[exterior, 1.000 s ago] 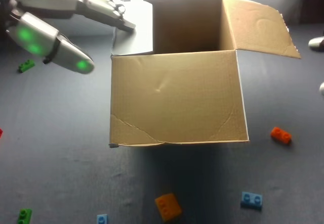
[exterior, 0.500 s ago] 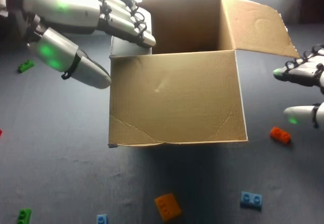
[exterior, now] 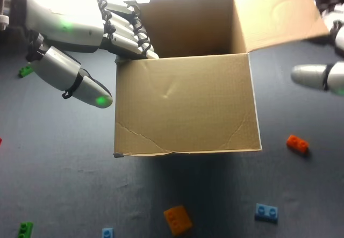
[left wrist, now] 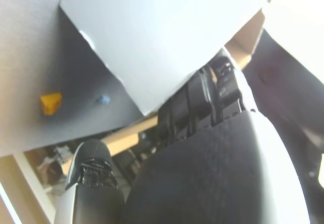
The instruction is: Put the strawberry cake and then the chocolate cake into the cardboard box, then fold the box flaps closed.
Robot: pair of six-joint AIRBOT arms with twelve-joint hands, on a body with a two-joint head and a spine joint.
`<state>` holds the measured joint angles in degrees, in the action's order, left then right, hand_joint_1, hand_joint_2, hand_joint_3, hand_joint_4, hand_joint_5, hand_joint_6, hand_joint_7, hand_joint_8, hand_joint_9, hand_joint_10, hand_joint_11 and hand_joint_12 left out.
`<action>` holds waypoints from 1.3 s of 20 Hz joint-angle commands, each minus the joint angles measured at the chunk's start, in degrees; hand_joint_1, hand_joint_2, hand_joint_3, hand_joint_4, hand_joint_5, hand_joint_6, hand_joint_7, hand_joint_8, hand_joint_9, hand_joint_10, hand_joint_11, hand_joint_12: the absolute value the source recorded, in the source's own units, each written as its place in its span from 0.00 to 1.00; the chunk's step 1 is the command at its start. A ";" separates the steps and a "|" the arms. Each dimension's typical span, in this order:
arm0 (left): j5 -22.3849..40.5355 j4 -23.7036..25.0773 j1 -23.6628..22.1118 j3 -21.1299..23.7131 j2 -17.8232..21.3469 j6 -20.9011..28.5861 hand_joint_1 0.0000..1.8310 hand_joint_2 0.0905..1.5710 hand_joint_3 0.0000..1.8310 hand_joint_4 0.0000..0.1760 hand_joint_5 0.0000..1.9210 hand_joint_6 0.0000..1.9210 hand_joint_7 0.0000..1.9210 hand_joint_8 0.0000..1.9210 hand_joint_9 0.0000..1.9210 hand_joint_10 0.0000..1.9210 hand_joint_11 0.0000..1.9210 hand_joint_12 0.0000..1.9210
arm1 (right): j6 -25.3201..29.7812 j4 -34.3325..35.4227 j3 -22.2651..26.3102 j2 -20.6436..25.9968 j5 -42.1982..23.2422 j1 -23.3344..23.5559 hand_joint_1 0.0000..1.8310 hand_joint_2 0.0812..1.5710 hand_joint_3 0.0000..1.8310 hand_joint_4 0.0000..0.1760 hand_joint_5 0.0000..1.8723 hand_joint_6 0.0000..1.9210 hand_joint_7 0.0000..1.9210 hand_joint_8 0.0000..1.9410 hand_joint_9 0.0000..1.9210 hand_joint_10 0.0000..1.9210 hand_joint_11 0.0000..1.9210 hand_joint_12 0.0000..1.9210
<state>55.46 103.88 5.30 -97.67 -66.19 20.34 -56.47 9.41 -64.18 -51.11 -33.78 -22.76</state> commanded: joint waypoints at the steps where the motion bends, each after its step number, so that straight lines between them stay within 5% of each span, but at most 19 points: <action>1: 0.33 -3.55 0.02 0.01 0.51 0.03 0.00 0.75 0.00 0.00 0.11 0.00 0.14 0.00 0.14 0.00 0.01 0.41 | 0.04 0.24 0.53 1.07 -7.06 1.52 0.00 0.79 0.00 0.00 0.12 0.00 0.16 0.00 0.11 0.06 0.00 0.43; 9: 0.35 -4.66 -4.40 -4.00 0.05 -0.12 0.00 0.74 0.00 0.00 0.12 0.00 0.15 0.00 0.15 0.00 0.01 0.41 | -0.76 0.77 2.19 -0.85 0.42 11.34 0.00 0.80 0.00 0.00 0.13 0.01 0.14 0.00 0.12 0.04 0.00 0.49; 12: 0.77 -4.79 -7.00 -6.91 -0.28 -0.08 0.00 0.74 0.00 0.00 0.11 0.00 0.15 0.00 0.15 0.00 0.00 0.41 | -1.15 -1.00 1.99 -2.65 1.77 12.91 0.00 0.80 0.00 0.00 0.12 0.00 0.14 0.00 0.11 0.03 0.00 0.44; 26: 8.93 0.58 -5.38 -20.49 -1.99 -1.29 0.00 0.72 0.00 0.00 0.11 0.00 0.13 0.00 0.14 0.00 0.00 0.44 | -5.18 -14.58 -1.11 -7.82 10.57 11.79 0.00 0.79 0.00 0.00 0.13 0.00 0.13 0.00 0.12 0.02 0.00 0.44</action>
<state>63.90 109.16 0.25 -118.08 -68.73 19.22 -61.54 -4.99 -65.17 -59.13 -20.78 -10.70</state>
